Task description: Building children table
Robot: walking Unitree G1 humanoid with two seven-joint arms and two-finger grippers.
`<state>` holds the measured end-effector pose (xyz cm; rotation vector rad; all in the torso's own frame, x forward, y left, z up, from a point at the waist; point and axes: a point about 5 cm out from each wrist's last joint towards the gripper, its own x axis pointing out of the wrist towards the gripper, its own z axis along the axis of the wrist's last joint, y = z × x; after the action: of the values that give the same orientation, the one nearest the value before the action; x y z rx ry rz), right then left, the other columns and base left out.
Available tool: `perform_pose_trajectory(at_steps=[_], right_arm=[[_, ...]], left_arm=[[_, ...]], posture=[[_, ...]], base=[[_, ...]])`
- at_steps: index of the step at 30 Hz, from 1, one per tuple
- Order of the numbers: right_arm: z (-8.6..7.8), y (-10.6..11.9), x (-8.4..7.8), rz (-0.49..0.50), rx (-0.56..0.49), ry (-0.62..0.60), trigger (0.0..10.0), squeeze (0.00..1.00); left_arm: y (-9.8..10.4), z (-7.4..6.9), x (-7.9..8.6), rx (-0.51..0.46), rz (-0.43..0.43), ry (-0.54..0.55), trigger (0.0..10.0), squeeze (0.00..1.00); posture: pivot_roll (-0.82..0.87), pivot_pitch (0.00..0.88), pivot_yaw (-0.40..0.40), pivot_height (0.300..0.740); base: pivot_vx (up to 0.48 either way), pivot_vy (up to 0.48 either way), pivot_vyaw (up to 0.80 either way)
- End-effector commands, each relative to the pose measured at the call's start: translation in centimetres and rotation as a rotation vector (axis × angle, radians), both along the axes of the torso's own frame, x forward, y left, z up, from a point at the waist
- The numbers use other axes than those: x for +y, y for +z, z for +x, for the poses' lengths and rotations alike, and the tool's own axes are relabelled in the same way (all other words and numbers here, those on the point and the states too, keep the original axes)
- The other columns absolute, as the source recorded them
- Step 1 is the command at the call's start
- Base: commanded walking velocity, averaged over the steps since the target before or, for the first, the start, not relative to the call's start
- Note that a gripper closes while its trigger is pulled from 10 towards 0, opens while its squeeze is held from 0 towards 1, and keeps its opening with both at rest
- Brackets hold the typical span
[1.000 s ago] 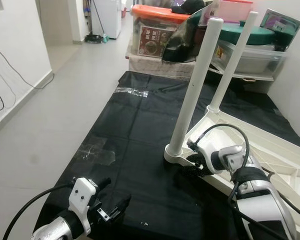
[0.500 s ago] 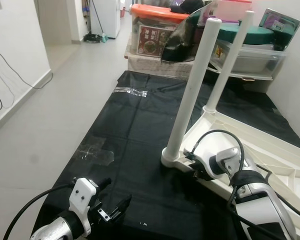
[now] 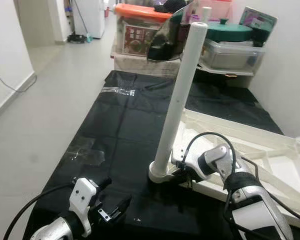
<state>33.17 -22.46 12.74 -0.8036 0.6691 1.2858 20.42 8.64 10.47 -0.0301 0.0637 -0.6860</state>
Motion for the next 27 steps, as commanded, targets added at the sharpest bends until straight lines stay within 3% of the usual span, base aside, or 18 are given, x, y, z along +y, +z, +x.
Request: perform_pose_trajectory(at_steps=[1,4,7,10,18,19,23,24,27], right_arm=[[0.1,0.7,2.3,-0.075,-0.117,0.237,0.0,0.00],[-0.3,0.6,2.6,-0.133,-0.155,0.349,0.0,0.00],[-0.5,0.5,2.7,-0.143,-0.158,0.384,0.0,0.00],[-0.9,0.4,1.9,-0.217,-0.145,0.464,0.0,0.00],[-0.7,0.4,0.7,-0.289,-0.122,0.433,0.0,0.00],[-0.5,0.3,0.5,-0.307,-0.136,0.409,10.0,0.00],[-0.2,0.3,0.2,-0.309,-0.157,0.374,10.0,0.00],[-0.1,0.4,0.1,-0.306,-0.161,0.359,10.0,1.00],[0.0,0.7,-0.4,-0.306,-0.171,0.333,10.0,1.00]], left_arm=[[-0.2,0.0,-0.1,0.017,-0.001,-0.002,10.0,0.00],[-0.2,0.1,-0.1,0.015,-0.001,-0.001,10.0,0.00],[-0.2,0.1,-0.1,0.014,-0.001,0.000,10.0,0.00],[-0.2,0.2,-0.1,0.016,-0.001,0.000,10.0,0.00],[-0.2,0.2,-0.1,0.016,-0.001,0.001,10.0,0.00],[-0.2,0.2,-0.1,0.016,-0.001,0.002,10.0,0.00],[-0.2,0.2,-0.1,0.016,-0.001,0.003,10.0,0.00],[-0.2,0.2,-0.1,0.016,-0.001,0.003,10.0,0.00],[-0.2,0.2,-0.1,0.017,-0.001,0.002,10.0,0.00]], posture=[[0.19,0.000,-0.112,0.740],[0.19,0.000,-0.111,0.740],[0.19,0.000,-0.111,0.740],[0.19,0.000,-0.107,0.740],[0.19,0.000,-0.110,0.740],[0.19,0.000,-0.112,0.740],[0.19,0.000,-0.110,0.740],[0.19,0.000,-0.108,0.740],[0.19,0.000,-0.106,0.740]], base=[[0.000,0.000,0.00],[0.000,0.000,0.00],[0.000,0.000,0.00],[0.000,0.000,0.00],[0.000,0.000,0.00],[0.000,0.000,0.00],[0.000,0.000,0.00],[0.000,0.000,0.00],[0.000,0.000,0.00]])
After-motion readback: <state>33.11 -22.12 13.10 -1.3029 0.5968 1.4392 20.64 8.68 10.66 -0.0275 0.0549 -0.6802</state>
